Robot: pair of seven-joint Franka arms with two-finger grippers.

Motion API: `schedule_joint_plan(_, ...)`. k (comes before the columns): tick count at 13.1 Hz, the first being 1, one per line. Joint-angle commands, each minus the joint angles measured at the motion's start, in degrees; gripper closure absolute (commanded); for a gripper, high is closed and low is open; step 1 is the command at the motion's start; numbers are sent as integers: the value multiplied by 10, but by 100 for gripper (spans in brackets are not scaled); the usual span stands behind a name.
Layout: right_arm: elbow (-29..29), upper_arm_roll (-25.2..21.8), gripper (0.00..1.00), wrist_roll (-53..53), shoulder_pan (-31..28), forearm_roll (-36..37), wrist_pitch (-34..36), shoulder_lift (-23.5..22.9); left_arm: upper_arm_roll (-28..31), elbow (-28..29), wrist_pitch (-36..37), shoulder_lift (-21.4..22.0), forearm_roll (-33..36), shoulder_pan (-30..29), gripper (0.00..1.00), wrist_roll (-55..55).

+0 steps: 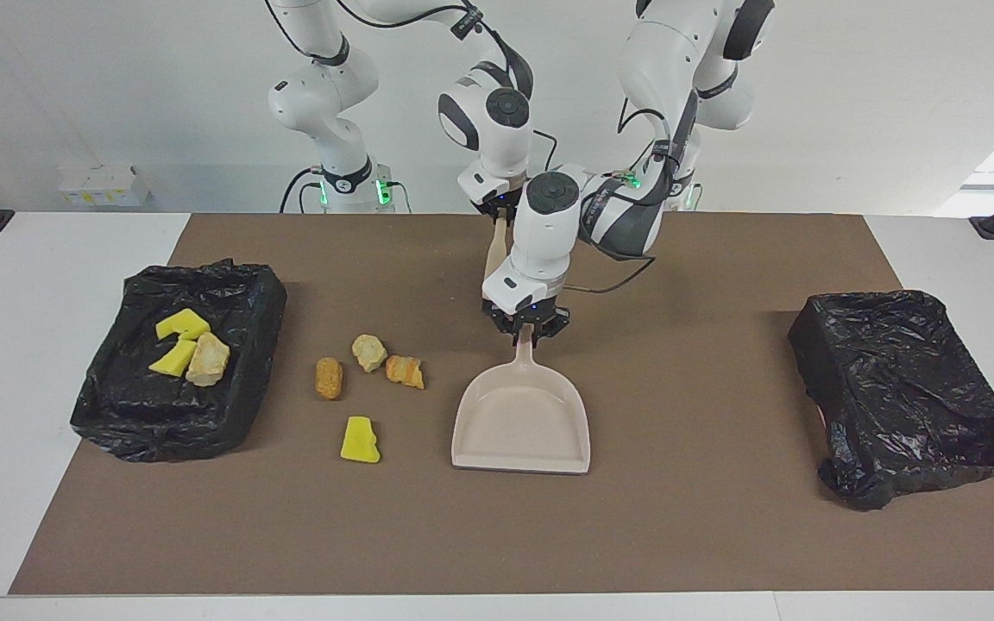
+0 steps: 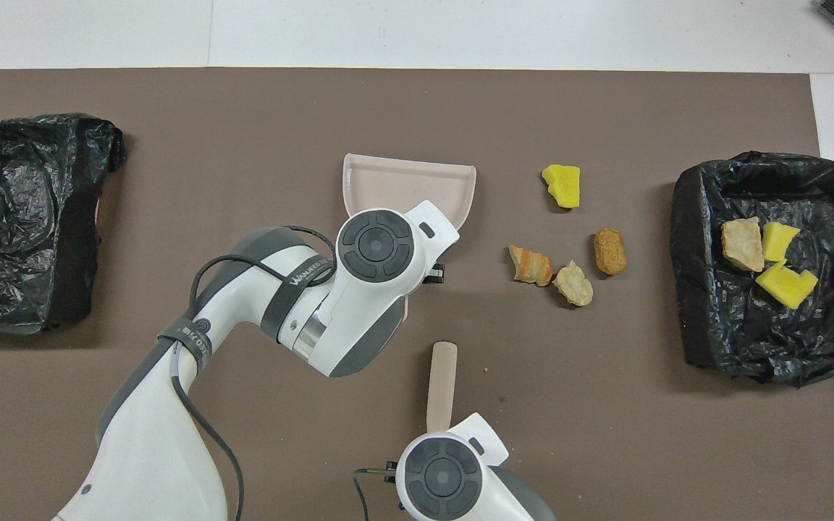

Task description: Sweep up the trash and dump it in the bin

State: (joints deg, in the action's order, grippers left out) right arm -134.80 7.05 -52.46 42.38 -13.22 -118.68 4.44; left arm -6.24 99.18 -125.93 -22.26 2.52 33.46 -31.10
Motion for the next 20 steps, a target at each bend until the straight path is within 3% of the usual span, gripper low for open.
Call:
schedule_joint_plan(1,-4,2,100,10,-48,-1,55,34,8,0,38,29,21,-5,100,51)
schedule_joint_plan(5,9,2,100,52,-134,49,90,46,7,0,90,49,15,-45,100,291)
schedule_joint_plan(11,72,3,100,132,-222,172,90,-8,7,7,132,55,15,-53,100,562)
schedule_joint_plan(16,121,3,100,212,-308,233,79,-56,5,35,130,70,15,-46,100,574)
schedule_joint_plan(20,116,4,100,339,-391,261,36,-67,4,51,140,83,15,-37,100,571)
